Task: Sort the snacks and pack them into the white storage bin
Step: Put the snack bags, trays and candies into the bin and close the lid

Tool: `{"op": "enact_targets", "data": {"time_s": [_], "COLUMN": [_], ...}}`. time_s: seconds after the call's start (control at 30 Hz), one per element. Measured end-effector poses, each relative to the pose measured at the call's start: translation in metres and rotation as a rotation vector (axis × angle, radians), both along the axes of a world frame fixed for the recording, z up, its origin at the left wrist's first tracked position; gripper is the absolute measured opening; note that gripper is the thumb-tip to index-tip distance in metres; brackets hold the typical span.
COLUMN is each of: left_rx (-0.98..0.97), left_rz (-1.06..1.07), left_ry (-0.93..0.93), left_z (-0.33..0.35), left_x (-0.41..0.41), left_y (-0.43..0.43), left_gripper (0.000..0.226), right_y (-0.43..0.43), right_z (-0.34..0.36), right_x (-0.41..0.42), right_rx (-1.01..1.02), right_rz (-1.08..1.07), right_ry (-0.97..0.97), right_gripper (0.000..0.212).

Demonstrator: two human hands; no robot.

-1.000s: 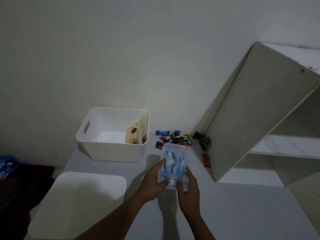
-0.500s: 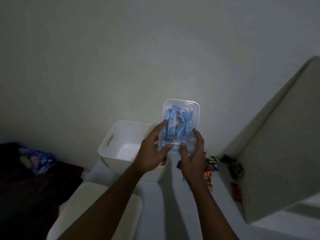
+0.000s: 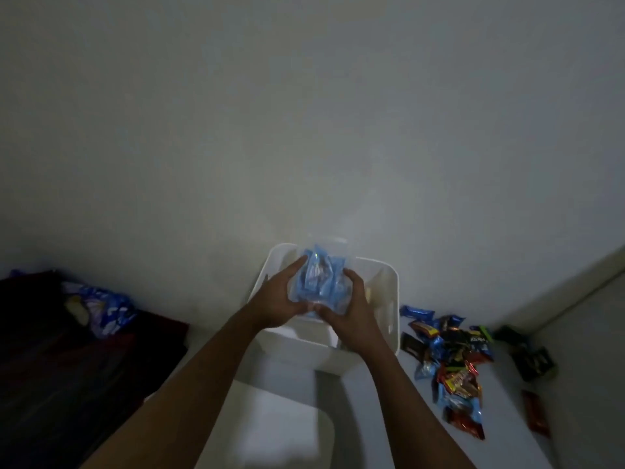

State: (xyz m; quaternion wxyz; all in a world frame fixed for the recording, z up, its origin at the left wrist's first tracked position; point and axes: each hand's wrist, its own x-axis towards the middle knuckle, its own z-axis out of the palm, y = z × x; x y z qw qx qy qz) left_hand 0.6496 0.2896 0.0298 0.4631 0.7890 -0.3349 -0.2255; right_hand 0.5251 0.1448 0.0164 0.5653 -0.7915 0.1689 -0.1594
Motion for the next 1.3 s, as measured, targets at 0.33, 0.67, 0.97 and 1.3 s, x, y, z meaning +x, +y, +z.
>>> {"op": "enact_targets", "data": {"time_s": [0.33,0.67,0.97,1.3], "left_rx": [0.249,0.638,0.132,0.295], "left_rz": [-0.128,-0.151,0.070,0.216], "left_ry": [0.253,0.125,-0.728,-0.395], "left_z": [-0.102,-0.105,-0.063,-0.081], "left_x": [0.064,0.059,0.064,0.067], "left_y": [-0.019,-0.019,0.000,0.003], "left_gripper": [0.078,0.106,0.046,0.057], "right_y": [-0.004,-0.003,0.001,0.024], "right_z": [-0.059,-0.084,-0.081,-0.086], "right_x": [0.043,0.068,0.067,0.094], "right_rx": [0.078,-0.123,-0.192,-0.202], "right_rz": [0.172,0.335,0.315,0.341], "right_ry": [0.411,0.605,0.655,0.689], "right_gripper": [0.077,0.074,0.131,0.124]}}
